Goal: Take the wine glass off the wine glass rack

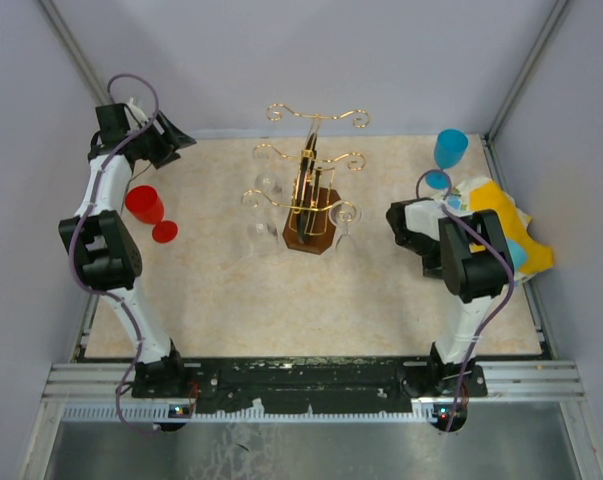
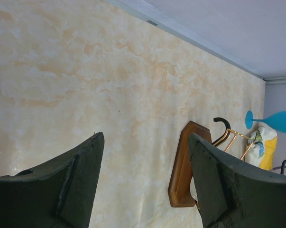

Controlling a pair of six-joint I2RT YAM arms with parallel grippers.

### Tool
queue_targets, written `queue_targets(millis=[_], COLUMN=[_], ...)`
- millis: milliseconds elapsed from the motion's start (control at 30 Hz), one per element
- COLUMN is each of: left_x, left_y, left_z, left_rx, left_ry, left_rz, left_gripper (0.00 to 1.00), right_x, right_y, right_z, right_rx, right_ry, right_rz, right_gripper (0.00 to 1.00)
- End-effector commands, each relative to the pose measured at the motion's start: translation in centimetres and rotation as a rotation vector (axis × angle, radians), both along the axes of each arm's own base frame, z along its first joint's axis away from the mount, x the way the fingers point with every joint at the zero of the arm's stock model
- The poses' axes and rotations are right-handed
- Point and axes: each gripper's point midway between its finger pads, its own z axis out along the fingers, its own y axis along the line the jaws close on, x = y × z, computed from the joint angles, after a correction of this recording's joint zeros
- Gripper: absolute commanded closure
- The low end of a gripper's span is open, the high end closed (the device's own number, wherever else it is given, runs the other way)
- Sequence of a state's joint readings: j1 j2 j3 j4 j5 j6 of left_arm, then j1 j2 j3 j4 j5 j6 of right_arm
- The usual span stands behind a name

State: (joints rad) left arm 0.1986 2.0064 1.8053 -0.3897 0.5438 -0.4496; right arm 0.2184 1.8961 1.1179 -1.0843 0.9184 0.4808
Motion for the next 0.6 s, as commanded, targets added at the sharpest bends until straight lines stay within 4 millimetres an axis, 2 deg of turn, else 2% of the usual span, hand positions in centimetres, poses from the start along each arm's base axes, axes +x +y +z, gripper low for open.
queue_targets(millis=[0, 133, 300, 500, 567], left_x=[-0.8, -0.9, -0.8, -0.8, -0.8], left_y=[0.0, 0.0, 0.1, 0.2, 0.2], left_z=[2.2, 2.2, 2.2, 1.8, 1.8], left_rx=[0.001, 0.0, 0.002, 0.001, 0.0], left_ry=[-0.034, -0.03, -0.027, -0.016, -0.015], left_rz=[0.002, 0.004, 0.009, 0.012, 0.011], left_gripper=[0.23, 0.24, 0.24, 0.24, 0.24], right_x=[-0.6, -0.8, -0.8, -0.8, -0.8], right_y=[-0.2, -0.5, -0.1, 0.5, 0.7], right_z=[0.7, 0.6, 0.3, 1.3, 1.3], right_rx=[0.057, 0.081, 0.139, 0.178, 0.189], right_ry=[-0.039, -0.034, -0.035, -0.038, -0.036], right_rz=[-0.026, -0.046, -0.061, -0.09, -0.098], right_gripper=[0.36, 0.29, 0.28, 0.29, 0.34])
